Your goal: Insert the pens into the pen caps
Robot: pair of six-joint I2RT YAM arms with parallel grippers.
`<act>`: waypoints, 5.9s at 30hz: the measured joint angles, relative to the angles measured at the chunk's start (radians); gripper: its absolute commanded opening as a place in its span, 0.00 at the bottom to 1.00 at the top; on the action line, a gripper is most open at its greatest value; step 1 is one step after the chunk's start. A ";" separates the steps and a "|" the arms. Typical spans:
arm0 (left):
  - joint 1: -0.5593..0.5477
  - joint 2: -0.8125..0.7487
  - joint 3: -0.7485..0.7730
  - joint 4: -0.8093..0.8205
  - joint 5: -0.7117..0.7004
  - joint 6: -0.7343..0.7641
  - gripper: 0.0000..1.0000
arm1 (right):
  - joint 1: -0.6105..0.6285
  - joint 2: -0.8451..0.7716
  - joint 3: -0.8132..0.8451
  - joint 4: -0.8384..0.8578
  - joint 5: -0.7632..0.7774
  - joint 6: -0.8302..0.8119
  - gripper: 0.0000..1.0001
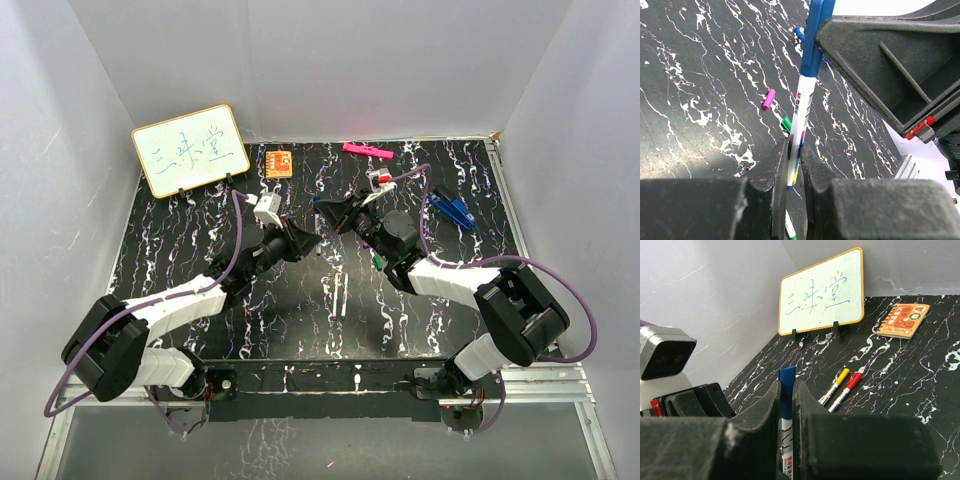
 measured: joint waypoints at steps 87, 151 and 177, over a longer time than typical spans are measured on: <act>0.172 0.598 0.564 -0.721 -0.254 0.219 0.10 | -0.232 -0.126 0.071 -0.274 0.346 0.002 0.98; -0.259 0.426 0.520 -0.980 -0.065 0.227 0.52 | -0.232 -0.088 0.068 -0.439 0.347 -0.064 0.44; -0.284 0.530 0.566 -1.037 -0.178 0.220 0.47 | -0.232 -0.088 0.046 -0.415 0.317 -0.061 0.39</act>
